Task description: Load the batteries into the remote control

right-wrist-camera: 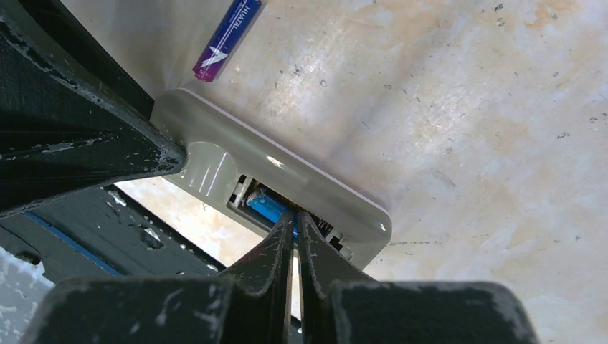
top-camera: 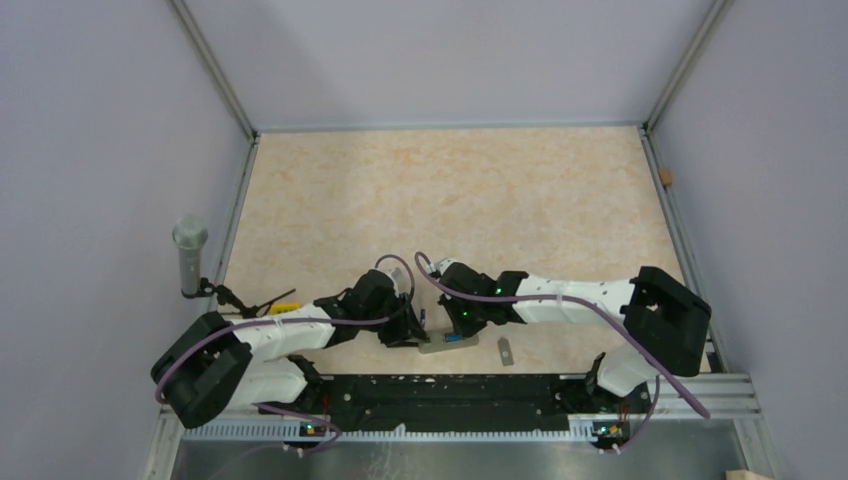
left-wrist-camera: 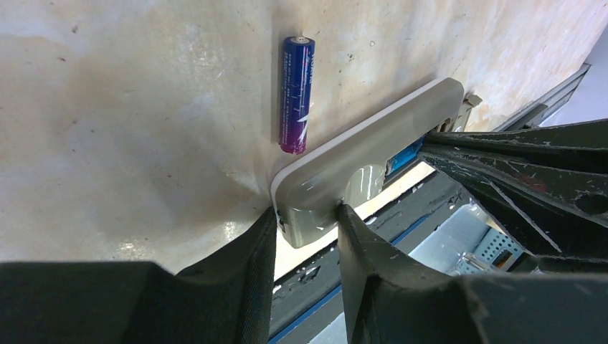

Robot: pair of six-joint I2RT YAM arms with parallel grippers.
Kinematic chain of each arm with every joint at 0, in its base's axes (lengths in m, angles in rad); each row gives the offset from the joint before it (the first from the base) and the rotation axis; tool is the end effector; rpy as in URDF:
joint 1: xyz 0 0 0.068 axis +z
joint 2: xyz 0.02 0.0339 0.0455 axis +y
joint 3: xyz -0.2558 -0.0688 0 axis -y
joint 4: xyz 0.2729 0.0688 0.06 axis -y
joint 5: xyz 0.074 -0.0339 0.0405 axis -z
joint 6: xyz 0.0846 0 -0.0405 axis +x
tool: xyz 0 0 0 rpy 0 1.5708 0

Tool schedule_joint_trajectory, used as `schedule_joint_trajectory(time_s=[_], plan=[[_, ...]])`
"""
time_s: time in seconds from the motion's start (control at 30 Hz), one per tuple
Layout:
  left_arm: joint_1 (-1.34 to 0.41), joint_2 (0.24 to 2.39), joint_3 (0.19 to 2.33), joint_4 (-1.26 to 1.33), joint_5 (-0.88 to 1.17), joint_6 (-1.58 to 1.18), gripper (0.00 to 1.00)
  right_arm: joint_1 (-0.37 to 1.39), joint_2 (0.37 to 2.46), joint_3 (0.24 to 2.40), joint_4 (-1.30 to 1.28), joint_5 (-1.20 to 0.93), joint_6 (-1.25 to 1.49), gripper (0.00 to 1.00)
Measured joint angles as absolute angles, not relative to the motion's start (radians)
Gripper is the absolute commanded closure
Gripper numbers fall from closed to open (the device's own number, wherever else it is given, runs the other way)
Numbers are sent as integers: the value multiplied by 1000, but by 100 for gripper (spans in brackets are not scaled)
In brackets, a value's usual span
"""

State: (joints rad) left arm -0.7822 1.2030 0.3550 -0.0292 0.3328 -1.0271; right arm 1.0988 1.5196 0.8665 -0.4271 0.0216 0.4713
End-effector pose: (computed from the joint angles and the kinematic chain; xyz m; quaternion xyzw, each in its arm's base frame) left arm 0.1593 -0.1972 0.0688 -0.0574 0.9274 -0.3598 0.0847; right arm 0.1539 0.2974 0.1109 -0.2969 0.9235 0.1642 0.1792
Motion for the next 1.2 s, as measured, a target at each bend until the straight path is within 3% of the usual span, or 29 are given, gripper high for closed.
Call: schedule_joint_trajectory(time_s=[0.97,1.2], plan=[[-782,1205,356,-28,332,-1026,64,1120,1554,877,-382,-23,438,98],[-783,1205,363,-38,326,-1018,60,1124,1554,878,-382,-7,438,95]])
